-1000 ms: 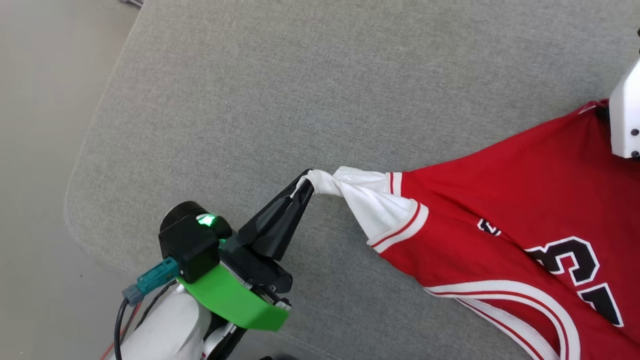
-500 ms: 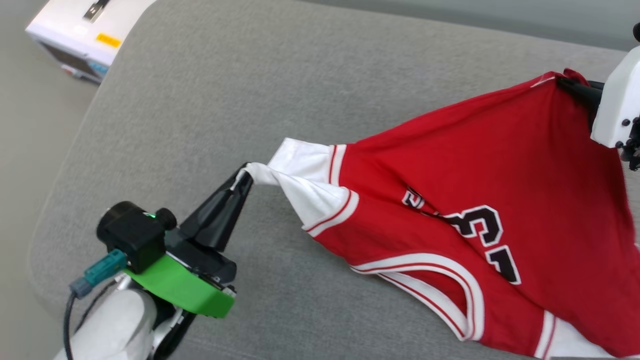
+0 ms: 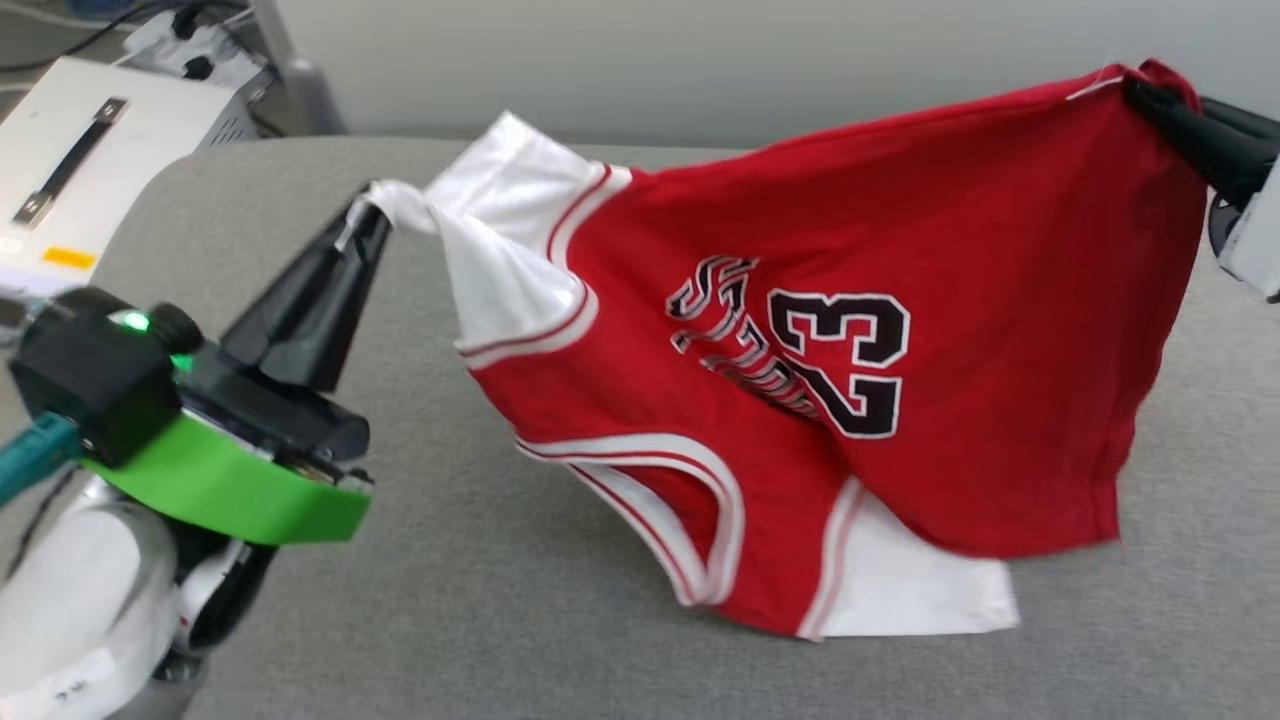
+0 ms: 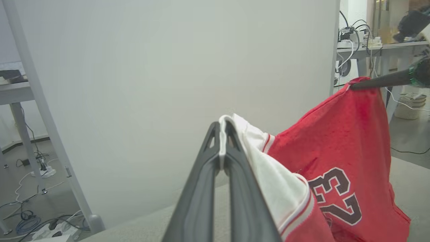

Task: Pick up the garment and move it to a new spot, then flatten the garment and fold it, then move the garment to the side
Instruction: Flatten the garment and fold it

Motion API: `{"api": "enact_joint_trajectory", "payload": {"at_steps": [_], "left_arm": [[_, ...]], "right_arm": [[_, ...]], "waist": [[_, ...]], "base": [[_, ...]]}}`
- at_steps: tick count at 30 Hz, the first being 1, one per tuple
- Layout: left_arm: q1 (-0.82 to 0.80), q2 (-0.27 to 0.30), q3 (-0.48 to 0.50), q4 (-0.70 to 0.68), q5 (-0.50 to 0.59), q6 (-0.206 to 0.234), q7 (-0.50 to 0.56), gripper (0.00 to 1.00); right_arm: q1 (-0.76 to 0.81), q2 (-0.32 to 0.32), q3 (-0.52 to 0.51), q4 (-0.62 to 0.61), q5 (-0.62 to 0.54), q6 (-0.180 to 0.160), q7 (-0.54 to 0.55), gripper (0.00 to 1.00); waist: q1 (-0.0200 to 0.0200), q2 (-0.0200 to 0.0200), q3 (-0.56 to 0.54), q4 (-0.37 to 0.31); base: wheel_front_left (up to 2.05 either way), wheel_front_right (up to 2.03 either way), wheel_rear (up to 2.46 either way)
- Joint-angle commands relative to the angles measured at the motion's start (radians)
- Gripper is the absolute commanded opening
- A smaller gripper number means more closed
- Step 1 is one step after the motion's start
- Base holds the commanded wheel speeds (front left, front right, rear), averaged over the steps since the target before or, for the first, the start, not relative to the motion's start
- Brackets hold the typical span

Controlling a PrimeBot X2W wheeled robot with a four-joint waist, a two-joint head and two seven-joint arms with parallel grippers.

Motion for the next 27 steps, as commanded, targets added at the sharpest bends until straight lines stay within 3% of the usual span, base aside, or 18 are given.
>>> {"api": "enact_joint_trajectory", "payload": {"at_steps": [1, 8, 14, 21, 27], "left_arm": [[-0.034, 0.012, 0.018, -0.021, -0.015, 0.015, 0.01, 0.0], [-0.176, 0.063, 0.085, -0.092, -0.029, 0.027, 0.086, 0.0], [-0.363, 0.099, 0.111, -0.081, -0.052, -0.001, 0.165, 0.0], [-0.631, 0.136, 0.103, 0.068, -0.092, -0.061, 0.249, 0.0], [-0.913, 0.166, 0.03, 0.241, -0.093, -0.089, 0.3, 0.0]], "right_arm": [[0.012, 0.004, -0.015, -0.028, -0.001, -0.001, 0.001, 0.0], [-0.021, 0.049, -0.069, -0.158, -0.039, -0.001, 0.024, 0.0], [-0.107, 0.085, -0.096, -0.199, -0.096, -0.001, 0.013, 0.0], [-0.256, 0.097, -0.108, -0.136, -0.174, -0.001, -0.06, 0.0], [-0.426, 0.086, -0.091, 0.004, -0.25, -0.001, -0.171, 0.0]], "waist": [[0.0, 0.0, -0.046, -0.072], [0.0, 0.0, 0.016, -0.114], [0.0, 0.0, 0.108, -0.131], [0.0, 0.0, 0.251, -0.138], [0.0, 0.0, 0.374, -0.154]], "base": [[0.0, 0.0, 0.0], [0.0, 0.0, 0.0], [0.0, 0.0, 0.0], [0.0, 0.0, 0.0], [0.0, 0.0, 0.0]]}}
